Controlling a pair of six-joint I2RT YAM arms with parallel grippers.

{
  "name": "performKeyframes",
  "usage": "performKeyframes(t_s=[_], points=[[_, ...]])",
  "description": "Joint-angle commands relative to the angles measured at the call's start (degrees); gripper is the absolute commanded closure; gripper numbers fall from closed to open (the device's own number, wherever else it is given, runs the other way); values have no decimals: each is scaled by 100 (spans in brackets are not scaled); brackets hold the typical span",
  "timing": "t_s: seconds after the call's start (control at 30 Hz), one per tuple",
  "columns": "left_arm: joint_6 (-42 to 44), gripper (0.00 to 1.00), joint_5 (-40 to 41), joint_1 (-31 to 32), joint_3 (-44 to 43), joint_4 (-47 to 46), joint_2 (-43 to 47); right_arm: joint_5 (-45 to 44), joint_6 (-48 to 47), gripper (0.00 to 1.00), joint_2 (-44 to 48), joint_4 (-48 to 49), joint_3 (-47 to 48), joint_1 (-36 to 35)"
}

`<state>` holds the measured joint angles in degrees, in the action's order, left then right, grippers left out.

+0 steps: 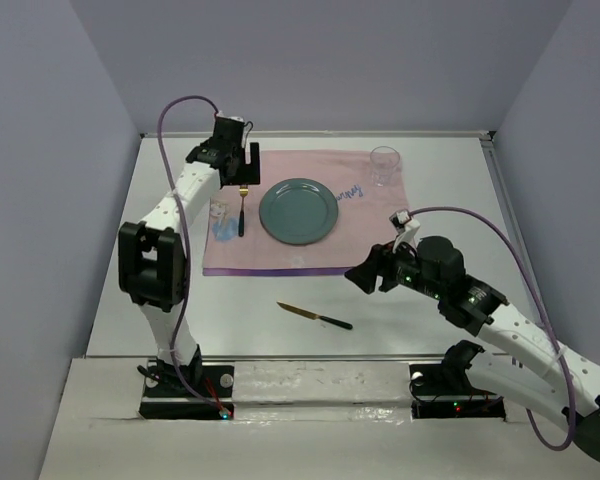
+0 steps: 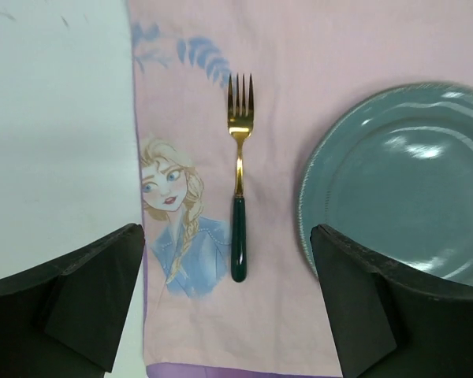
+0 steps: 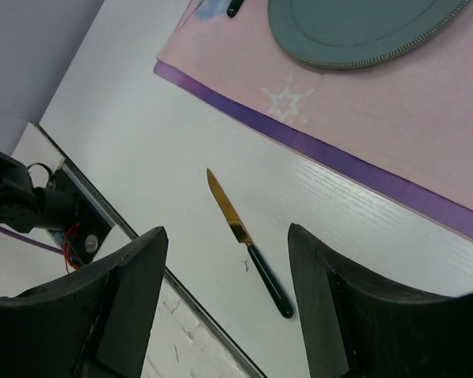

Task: Set the dinner table for one person

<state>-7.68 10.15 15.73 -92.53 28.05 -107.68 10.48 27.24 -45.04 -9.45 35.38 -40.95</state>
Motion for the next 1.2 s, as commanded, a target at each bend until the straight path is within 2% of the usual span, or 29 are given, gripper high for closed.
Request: performKeyframes(t_s=[0.0,0.17,0.27,0.43,0.5,0.57,0.7,0.87,1.1,1.17], points=[[-146,1,-31,1,165,-361,1195,-73,-158,32,100,-320,119,-36],[-295,1,-522,18,867,-871,2320,59,-88,32,65,-426,-224,-36],[-330,1,-900,18,1675,-1370,3154,191,9,31,-92,-347,-426,-36],[-295,1,-1462,18,3011,-1917,4454,384,-17,31,-838,-180,-488,-36],[-295,1,-1577,27,3460,-1996,4720,402,-44,32,-1076,-136,-409,-89],[-365,1,-1657,18,3758,-2180,5185,324,-105,32,-1480,-127,-321,-343],[-357,1,-1832,18,4461,-2567,6054,-509,-237,36,-2201,-380,91,-1080],[-330,1,-1797,27,4841,-2761,6487,-925,-342,37,-3027,-733,478,-1354],[-436,1,-2254,36,4850,-2867,6690,-1513,-352,37,-3880,-1655,1199,-1635],[-445,1,-2325,71,4832,-2849,6786,-1575,-317,43,-4144,-1866,1331,-1714]])
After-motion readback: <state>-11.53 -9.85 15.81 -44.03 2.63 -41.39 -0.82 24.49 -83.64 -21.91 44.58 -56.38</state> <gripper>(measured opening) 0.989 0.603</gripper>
